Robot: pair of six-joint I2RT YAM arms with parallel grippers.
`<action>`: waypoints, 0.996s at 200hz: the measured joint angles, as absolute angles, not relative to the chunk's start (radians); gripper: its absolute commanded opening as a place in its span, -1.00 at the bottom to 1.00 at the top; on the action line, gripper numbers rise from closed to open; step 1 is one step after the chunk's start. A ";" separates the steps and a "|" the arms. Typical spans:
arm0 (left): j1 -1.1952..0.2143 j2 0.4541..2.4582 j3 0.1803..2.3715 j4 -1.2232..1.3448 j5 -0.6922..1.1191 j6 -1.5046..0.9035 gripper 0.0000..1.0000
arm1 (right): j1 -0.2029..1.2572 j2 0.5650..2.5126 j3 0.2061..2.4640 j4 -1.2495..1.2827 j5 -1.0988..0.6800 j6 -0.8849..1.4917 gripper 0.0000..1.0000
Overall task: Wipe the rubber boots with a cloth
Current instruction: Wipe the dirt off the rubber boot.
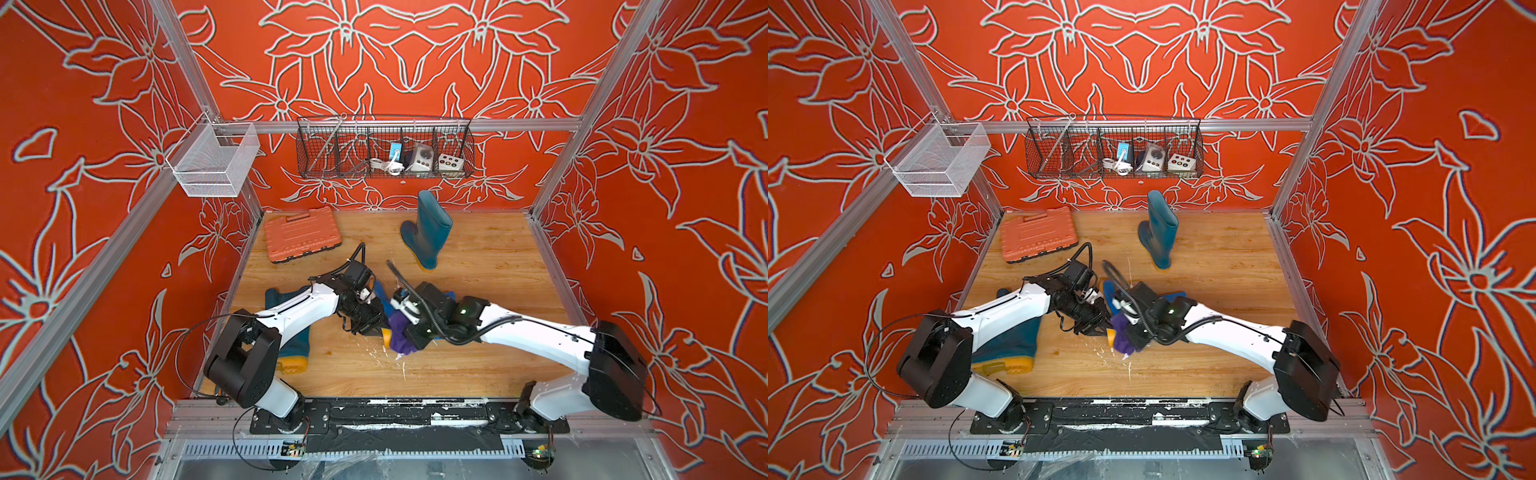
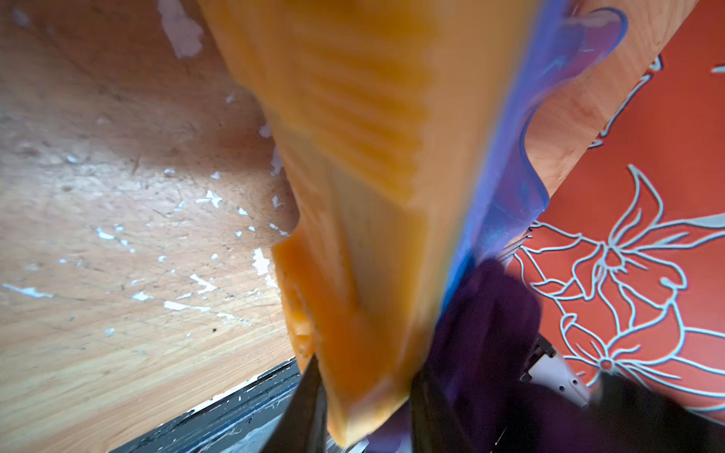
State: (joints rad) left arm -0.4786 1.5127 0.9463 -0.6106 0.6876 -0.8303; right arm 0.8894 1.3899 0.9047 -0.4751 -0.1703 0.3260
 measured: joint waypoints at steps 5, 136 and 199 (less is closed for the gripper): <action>-0.477 1.513 0.946 -0.613 0.695 -0.828 -1.00 | 0.833 1.361 0.865 -0.483 -0.165 0.335 -1.00; -0.459 1.512 0.950 -0.650 0.746 -0.804 -1.00 | 1.037 1.495 1.074 -0.512 -0.141 0.347 -1.00; -0.411 1.490 0.927 -0.646 0.804 -0.797 -1.00 | 0.564 1.108 0.722 -0.594 -0.130 0.384 -1.00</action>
